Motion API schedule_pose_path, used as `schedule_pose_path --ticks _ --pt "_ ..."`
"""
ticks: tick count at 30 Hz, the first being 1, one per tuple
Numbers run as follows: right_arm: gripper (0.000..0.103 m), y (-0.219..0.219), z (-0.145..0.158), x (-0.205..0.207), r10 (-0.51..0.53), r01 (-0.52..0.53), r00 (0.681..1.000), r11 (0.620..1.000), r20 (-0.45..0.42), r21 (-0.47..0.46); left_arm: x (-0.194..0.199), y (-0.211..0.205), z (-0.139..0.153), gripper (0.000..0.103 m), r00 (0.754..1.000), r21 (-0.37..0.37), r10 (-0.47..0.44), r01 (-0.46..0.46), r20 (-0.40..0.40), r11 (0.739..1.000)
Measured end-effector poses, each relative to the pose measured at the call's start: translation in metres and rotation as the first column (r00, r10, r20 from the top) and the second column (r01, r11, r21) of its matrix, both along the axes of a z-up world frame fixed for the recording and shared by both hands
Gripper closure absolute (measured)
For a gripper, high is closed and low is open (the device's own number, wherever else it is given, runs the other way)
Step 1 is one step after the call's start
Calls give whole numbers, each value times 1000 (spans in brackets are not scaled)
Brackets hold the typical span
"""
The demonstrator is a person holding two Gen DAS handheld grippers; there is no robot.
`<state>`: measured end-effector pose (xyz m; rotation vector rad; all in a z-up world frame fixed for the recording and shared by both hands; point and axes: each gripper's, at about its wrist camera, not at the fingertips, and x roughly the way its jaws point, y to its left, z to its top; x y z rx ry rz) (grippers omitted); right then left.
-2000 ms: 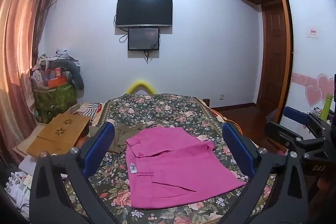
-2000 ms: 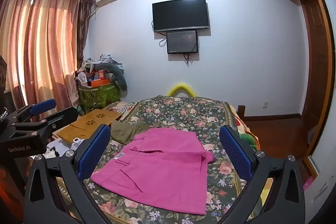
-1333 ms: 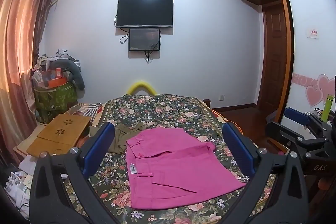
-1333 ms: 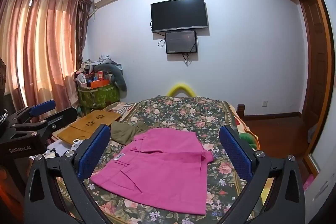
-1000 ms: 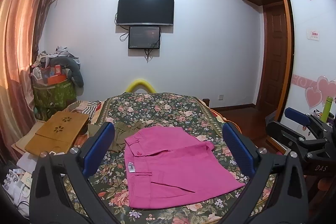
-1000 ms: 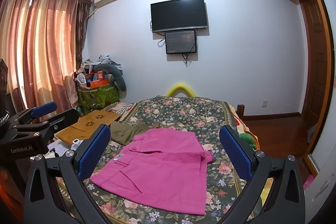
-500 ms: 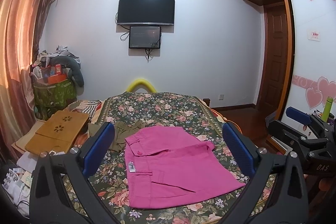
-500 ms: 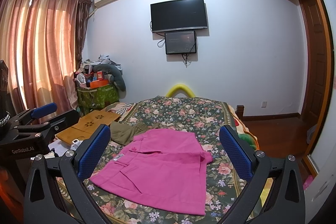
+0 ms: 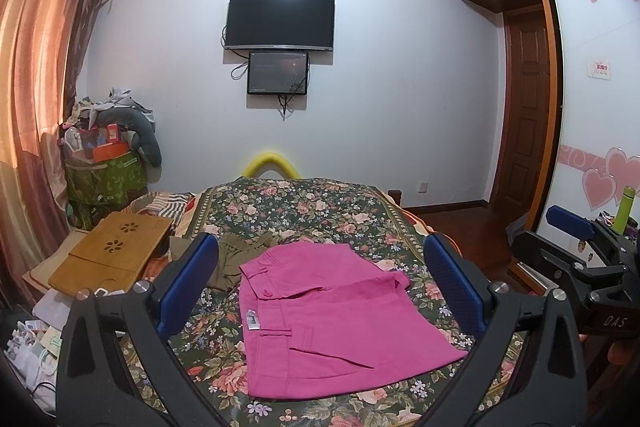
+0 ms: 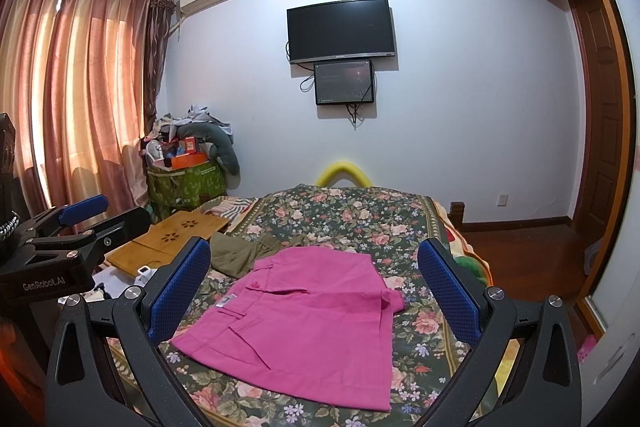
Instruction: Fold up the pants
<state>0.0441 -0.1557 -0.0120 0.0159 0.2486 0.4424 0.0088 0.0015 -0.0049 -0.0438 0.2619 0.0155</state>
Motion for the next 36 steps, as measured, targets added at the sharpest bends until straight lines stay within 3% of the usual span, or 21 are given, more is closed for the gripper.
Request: schedule_pose_path --ticks 27,36 --pt "0 -1 -2 0 -4 4 1000 1000 -7 -5 0 -4 -3 0 1000 21 1 -1 -6 1000" --pt "0 0 -20 29 -15 14 996 1000 -88 -13 40 8 -21 0 992 3 55 -55 -112 998"
